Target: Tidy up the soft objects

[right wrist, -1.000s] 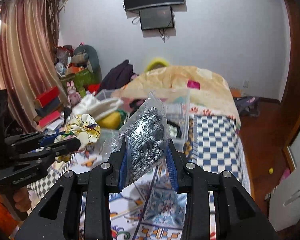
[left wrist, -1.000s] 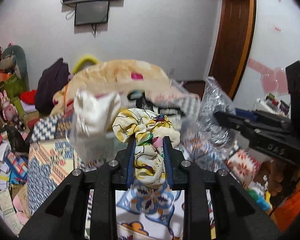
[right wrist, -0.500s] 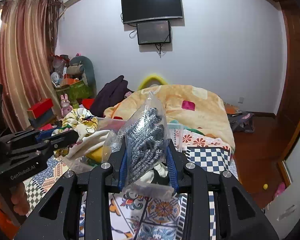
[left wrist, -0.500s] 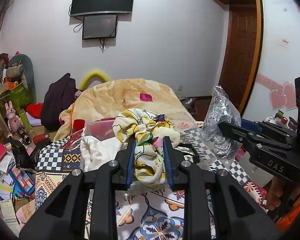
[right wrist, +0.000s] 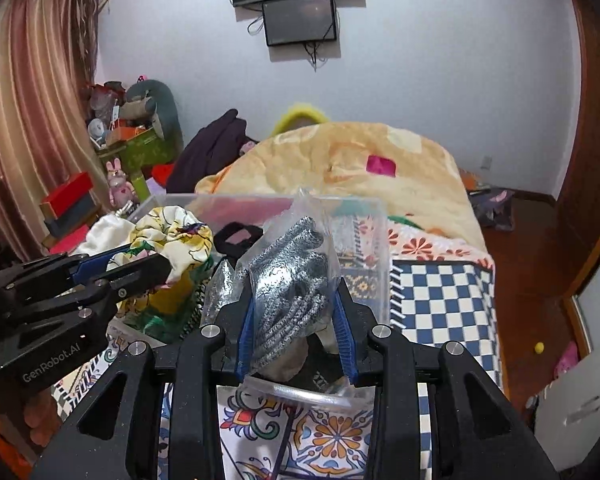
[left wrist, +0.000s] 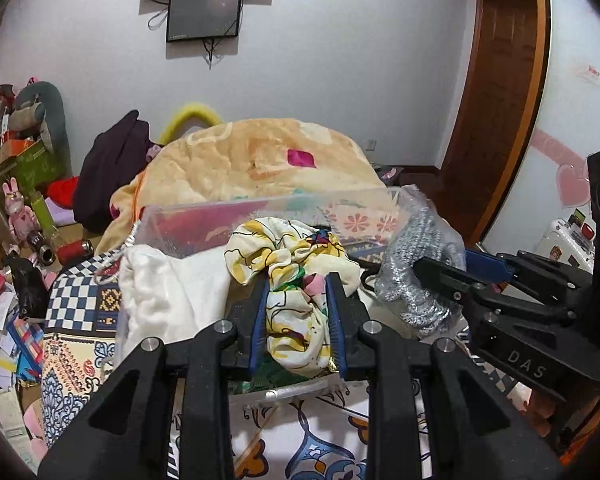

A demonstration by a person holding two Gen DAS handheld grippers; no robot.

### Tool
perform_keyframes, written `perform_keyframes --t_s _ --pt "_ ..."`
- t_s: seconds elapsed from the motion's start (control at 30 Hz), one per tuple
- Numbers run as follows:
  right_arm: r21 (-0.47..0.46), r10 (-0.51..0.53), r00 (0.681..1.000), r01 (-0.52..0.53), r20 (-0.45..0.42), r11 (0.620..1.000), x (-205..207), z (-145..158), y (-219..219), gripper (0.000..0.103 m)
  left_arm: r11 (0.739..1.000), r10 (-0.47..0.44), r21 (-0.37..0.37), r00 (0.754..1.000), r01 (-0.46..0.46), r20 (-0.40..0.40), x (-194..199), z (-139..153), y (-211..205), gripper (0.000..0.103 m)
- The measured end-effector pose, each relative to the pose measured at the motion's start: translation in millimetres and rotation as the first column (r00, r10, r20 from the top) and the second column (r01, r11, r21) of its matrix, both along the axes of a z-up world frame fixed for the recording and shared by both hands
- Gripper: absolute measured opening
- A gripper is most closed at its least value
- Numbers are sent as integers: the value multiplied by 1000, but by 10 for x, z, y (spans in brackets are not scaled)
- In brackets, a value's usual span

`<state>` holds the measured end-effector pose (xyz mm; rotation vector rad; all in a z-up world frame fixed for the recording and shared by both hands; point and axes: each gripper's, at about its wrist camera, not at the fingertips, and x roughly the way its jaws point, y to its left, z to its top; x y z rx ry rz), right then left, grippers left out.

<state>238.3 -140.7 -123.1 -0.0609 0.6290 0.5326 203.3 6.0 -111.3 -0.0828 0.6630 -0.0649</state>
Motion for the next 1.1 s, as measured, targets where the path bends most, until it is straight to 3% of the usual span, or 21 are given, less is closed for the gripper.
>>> perform_keyframes --t_s 0.07,0.3,0.53,0.7,0.83,0.97,1.1 --pt "1 5 1000 -5 -7 1000 14 -11 -1 35 1000 0 10 1000 0 -9 14 -45 -6 28" --pt "-45 4 1000 -5 -16 999 27 -26 63 39 999 -14 30 1000 14 -9 -36 -85 -47 52" --pt "-53 11 1000 -11 -15 999 -41 67 -1 41 1000 -17 -8 1000 17 23 -238 69 12 54" --pt "-40 3 998 -1 57 999 -228 314 -79 50 1000 -12 -28 995 15 99 -487 370 62 54" --pt "1 7 993 -7 121 1000 -427 567 -167 51 999 -4 -42 984 12 178 -741 673 100 54" --pt "55 30 978 -43 207 998 -747 885 -260 51 999 -3 -38 963 14 269 -1046 988 112 56" --pt "80 34 954 -60 296 995 -1054 1146 -303 51 1000 4 -31 935 8 353 -1350 1254 108 64"
